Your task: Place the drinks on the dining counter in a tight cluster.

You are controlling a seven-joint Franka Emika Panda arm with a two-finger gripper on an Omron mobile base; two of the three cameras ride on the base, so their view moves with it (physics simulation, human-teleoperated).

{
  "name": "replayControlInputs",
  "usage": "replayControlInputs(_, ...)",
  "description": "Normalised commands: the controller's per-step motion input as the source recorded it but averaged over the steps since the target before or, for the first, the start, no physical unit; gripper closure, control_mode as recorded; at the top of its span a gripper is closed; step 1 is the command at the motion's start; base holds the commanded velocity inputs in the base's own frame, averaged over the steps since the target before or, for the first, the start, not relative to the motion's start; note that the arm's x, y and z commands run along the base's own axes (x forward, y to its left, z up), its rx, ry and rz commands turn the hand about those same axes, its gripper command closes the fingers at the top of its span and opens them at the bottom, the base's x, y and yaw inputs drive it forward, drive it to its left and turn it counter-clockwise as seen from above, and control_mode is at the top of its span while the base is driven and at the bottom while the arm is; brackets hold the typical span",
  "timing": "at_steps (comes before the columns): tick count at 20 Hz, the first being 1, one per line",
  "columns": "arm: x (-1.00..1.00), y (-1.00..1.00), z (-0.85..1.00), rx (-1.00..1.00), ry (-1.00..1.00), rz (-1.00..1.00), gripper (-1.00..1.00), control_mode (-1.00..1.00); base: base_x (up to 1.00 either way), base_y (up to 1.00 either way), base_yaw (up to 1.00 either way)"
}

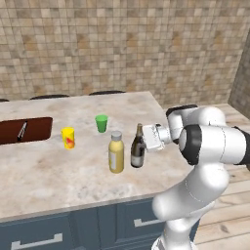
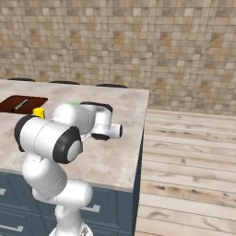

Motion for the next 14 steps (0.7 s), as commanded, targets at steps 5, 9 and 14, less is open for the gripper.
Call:
replayControlInputs(5, -0.12, -0.05, 0.00, 0.00, -0.01, 0.00, -1.00, -1.00, 0.00, 0.00, 0.00)
replayControlInputs(9, -0.07, -0.06, 0.02, 0.00, 0.00, 0.00, -1.00, -1.00, 0.00, 0.00, 0.00)
replayControlInputs(14, -0.14, -0.09, 0.06, 0.00, -0.02, 0.00, -1.00, -1.00, 0.00, 0.00, 0.00)
